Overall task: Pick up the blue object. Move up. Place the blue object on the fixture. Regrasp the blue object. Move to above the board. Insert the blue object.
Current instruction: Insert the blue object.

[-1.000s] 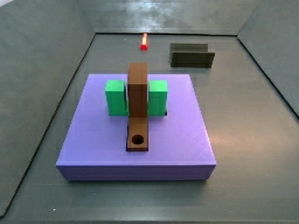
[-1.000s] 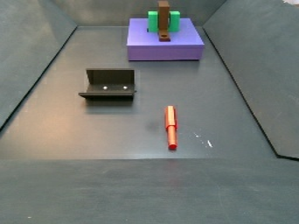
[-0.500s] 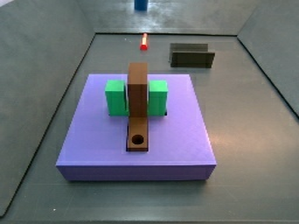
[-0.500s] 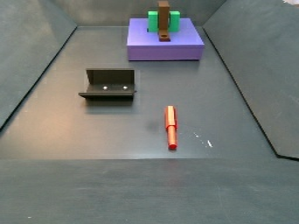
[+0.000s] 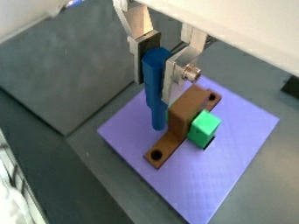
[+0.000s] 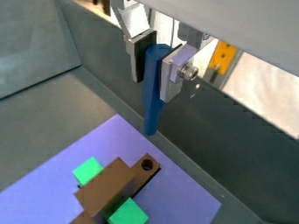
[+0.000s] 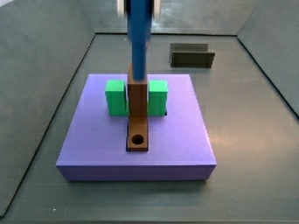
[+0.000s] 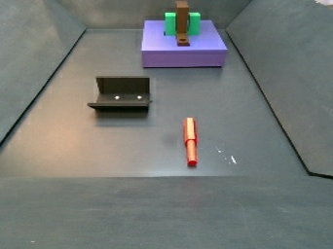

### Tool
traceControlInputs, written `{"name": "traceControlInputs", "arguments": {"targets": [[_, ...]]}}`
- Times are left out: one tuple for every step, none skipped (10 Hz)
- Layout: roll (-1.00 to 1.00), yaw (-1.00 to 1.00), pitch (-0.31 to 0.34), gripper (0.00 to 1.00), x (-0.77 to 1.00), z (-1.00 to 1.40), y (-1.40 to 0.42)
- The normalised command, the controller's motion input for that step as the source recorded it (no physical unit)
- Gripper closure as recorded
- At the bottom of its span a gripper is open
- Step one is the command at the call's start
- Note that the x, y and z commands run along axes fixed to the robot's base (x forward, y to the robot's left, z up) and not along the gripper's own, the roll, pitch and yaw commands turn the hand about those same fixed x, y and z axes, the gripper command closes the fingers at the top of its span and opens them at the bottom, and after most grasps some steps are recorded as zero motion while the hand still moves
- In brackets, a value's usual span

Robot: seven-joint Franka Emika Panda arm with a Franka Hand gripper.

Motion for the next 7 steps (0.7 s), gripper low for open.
{"name": "traceControlInputs", "arguments": {"targets": [[0.09, 0.25, -0.184, 1.00, 0.00, -0.81, -0.16], [0.11, 0.23, -0.184, 1.00, 0.00, -0.80, -0.12], [0.14, 0.21, -0.180, 1.00, 0.00, -0.78, -0.10], [0.15, 0.19, -0.164, 1.00, 0.00, -0.71, -0.10], [0.16, 0.17, -0.144, 1.00, 0.00, -0.65, -0.09], [0.17, 0.13, -0.116, 1.00, 0.00, -0.57, -0.10], [0.19, 0.09, -0.060, 1.00, 0.00, -0.46, -0.08]]}}
